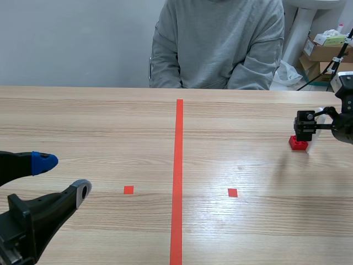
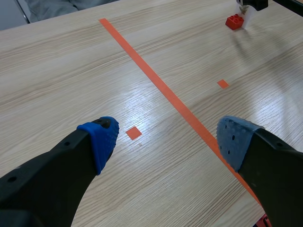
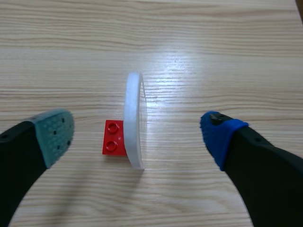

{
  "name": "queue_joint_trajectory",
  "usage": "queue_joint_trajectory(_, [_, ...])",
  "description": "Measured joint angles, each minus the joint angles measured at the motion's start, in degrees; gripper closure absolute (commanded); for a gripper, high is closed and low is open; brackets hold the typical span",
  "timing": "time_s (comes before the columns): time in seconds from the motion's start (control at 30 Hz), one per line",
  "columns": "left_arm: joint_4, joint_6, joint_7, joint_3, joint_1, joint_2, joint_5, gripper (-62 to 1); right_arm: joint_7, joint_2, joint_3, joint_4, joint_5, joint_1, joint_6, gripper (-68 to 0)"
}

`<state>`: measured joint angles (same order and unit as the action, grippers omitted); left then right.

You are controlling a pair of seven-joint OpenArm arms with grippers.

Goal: Do the leaf sorting experiment

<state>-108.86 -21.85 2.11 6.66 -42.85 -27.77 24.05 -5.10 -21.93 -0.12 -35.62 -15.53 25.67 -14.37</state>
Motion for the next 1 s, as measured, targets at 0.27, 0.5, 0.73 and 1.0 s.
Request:
queue_joint_trajectory(0.27, [0.00, 0.00, 0.07, 0.00, 0.00, 0.00, 0.00, -45.4, -7.45, -0.96, 0.00, -1.31, -0.37, -1.88, -7.28, -59.5])
queue_joint_trajectory(0.5, [0.00, 0.00, 0.24, 0.00, 0.00, 0.00, 0.00, -45.4, -6.73, -3.39, 2.80, -22.29, -0.42, -20.48, -11.13, -59.5])
queue_joint_trajectory(0.73, [0.00, 0.00, 0.26, 0.00, 0.00, 0.00, 0.00, -45.4, -4.33, -4.26, 12.22, -50.03, -3.08, -44.54, -15.15, -59.5])
queue_joint_trajectory(1.0, [0.00, 0.00, 0.26, 0.00, 0.00, 0.00, 0.00, -45.4, -3.96, -4.28, 14.99, -68.00, -6.38, -59.32, -21.11, -59.5])
